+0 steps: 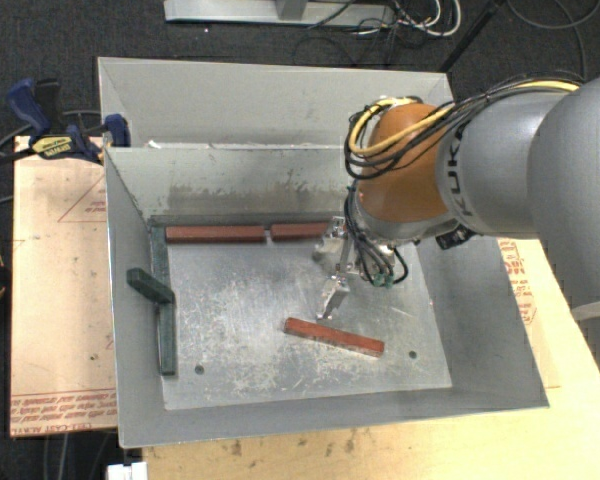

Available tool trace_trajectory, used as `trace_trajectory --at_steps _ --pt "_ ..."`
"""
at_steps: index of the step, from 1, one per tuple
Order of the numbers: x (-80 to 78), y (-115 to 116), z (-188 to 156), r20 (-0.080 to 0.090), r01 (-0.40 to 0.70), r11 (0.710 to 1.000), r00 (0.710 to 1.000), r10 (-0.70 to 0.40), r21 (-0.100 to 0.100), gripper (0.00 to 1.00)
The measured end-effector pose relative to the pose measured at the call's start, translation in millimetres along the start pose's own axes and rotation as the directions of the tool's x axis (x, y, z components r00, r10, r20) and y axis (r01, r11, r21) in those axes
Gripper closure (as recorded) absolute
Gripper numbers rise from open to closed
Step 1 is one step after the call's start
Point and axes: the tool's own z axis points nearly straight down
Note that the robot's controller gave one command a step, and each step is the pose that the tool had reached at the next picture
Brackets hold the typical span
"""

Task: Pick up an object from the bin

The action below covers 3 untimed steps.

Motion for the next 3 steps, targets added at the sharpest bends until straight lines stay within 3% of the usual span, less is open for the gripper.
trace_trajectory --at_steps 1,2,3 --pt "24.1 5.2 -31.8 -0.007 0.045 0.999 0.999 -0.045 0.002 0.0" --pt "70.7 -7.4 1.3 -0.002 0.214 0.977 0.977 -0.214 -0.002 1.0" --pt "70.7 -7.5 1.3 -0.002 0.214 0.977 0.977 -0.214 -0.002 1.0"
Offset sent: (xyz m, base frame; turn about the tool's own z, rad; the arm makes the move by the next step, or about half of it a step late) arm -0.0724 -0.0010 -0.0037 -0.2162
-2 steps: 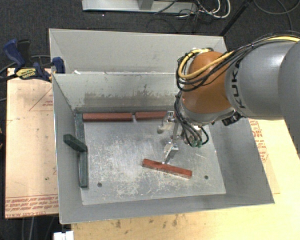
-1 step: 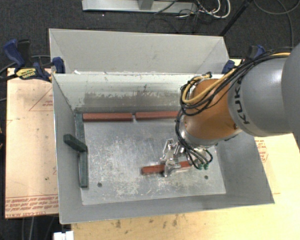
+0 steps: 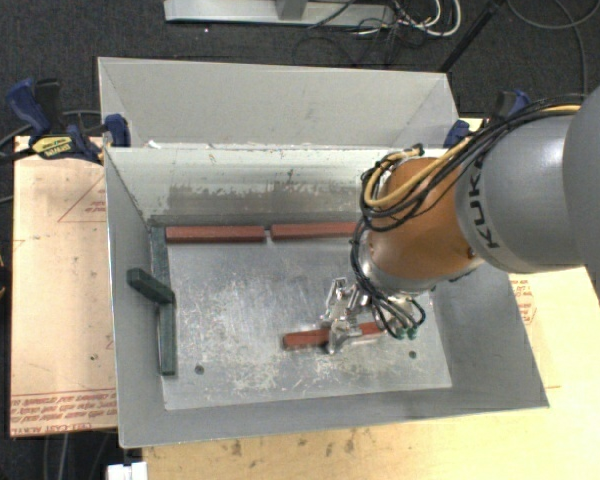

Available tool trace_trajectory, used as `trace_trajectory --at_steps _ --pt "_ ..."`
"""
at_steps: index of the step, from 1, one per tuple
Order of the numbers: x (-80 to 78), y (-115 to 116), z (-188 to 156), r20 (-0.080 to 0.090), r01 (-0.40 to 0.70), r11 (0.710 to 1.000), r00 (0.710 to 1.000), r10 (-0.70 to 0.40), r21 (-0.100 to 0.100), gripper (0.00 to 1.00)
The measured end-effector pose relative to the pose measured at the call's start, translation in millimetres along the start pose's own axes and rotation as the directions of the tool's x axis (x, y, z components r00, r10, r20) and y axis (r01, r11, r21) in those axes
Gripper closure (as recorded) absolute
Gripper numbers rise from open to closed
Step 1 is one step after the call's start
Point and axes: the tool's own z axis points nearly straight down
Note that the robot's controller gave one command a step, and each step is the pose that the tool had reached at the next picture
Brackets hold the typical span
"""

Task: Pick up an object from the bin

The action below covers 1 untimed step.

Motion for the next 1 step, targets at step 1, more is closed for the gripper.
trace_trajectory --at_steps 1 --pt "2.5 3.8 -131.3 0.001 -0.066 0.998 0.998 0.066 0.002 1.0"
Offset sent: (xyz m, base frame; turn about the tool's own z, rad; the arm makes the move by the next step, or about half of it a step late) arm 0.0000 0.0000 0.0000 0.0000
